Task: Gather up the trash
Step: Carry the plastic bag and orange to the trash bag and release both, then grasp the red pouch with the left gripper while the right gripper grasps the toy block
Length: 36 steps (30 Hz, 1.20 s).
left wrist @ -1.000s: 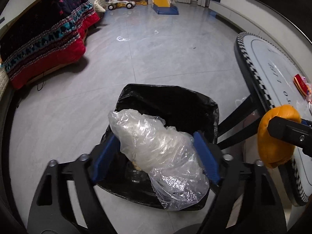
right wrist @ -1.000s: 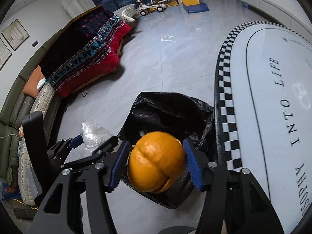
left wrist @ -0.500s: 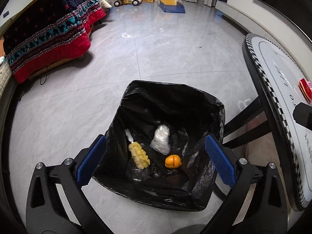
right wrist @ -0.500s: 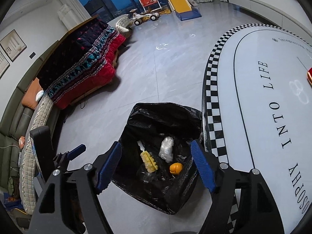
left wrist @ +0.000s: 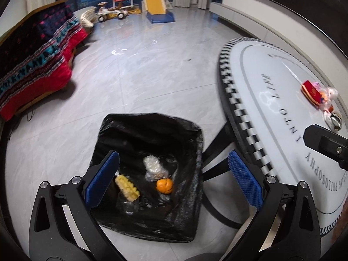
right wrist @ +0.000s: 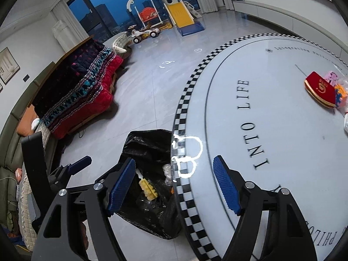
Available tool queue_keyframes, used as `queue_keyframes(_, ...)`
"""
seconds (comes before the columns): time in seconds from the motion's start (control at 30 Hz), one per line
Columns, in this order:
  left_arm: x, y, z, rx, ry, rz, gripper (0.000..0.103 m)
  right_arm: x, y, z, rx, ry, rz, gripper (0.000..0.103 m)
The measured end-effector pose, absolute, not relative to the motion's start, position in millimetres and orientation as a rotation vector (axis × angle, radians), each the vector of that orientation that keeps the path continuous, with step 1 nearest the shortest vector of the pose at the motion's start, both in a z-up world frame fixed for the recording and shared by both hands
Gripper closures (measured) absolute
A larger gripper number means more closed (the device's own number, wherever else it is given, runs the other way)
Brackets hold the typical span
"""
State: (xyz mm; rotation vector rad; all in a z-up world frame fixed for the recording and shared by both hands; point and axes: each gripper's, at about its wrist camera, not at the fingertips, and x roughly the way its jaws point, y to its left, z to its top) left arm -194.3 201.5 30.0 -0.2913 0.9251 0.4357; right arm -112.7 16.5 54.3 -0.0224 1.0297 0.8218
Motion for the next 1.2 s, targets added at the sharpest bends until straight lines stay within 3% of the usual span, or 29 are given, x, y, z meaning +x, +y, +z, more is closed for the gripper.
queue_keyframes(0.7,-32,46,67,-0.121,0.947,0.124,0.006,22,-146,78,0.071,1.005,0.518,0.028)
queue_keyframes(1.2,65,-4,49,-0.114,1.011,0.034,0.006,144,-150,43,-0.035,1.123,0.474,0.034)
